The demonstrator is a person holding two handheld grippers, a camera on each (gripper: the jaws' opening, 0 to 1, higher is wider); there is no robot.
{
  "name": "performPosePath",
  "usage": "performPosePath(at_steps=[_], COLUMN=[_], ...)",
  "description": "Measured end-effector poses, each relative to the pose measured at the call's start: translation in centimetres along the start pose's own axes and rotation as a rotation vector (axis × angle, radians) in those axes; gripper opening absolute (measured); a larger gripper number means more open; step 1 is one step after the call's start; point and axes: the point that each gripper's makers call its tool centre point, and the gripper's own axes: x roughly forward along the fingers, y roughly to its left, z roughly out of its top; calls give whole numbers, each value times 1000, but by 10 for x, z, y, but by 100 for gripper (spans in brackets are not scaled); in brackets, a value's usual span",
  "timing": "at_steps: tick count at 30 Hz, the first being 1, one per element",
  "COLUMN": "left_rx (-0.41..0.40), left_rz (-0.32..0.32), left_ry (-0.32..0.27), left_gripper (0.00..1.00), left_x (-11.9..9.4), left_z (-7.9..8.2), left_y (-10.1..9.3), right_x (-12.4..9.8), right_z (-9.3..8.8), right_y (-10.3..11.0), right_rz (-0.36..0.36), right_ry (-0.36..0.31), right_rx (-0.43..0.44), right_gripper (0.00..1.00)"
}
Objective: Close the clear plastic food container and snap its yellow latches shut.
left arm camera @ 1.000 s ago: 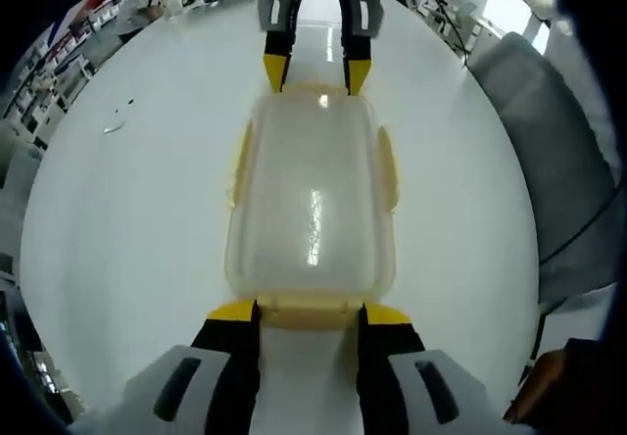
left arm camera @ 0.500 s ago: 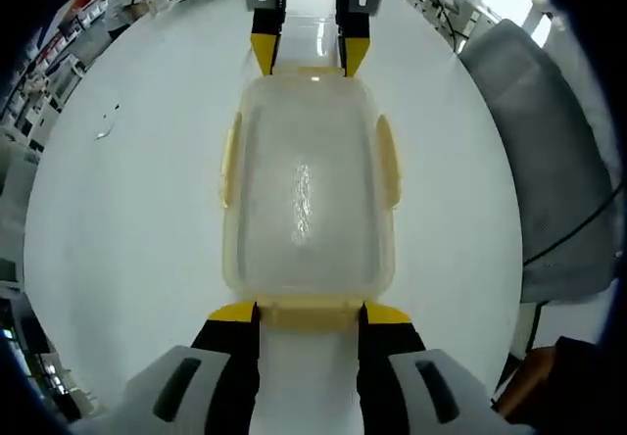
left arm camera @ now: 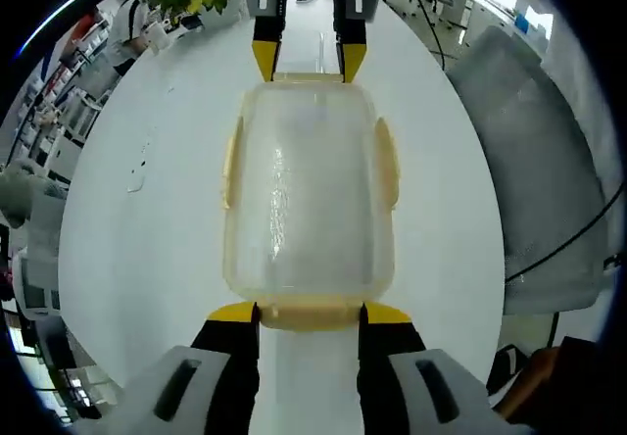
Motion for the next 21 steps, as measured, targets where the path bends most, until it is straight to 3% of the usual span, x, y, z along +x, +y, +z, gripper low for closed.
performPosePath(at_steps=[5,9,21], left_rx=[4,18,48], left_rz=[11,5,-4], left_ry=[-11,28,0], left_gripper=[33,33,33], left_x=[-1,6,39], left_z=[23,37,121], left_y=[1,4,26], right_x=[-11,-18,-41], right_z=[-13,-28,-119], right_y=[-1,-1,-14], right_rz=[-16,-13,-33], right_ry=[-1,8,47], right_rx=[-2,-1,48], right_gripper=[35,35,36])
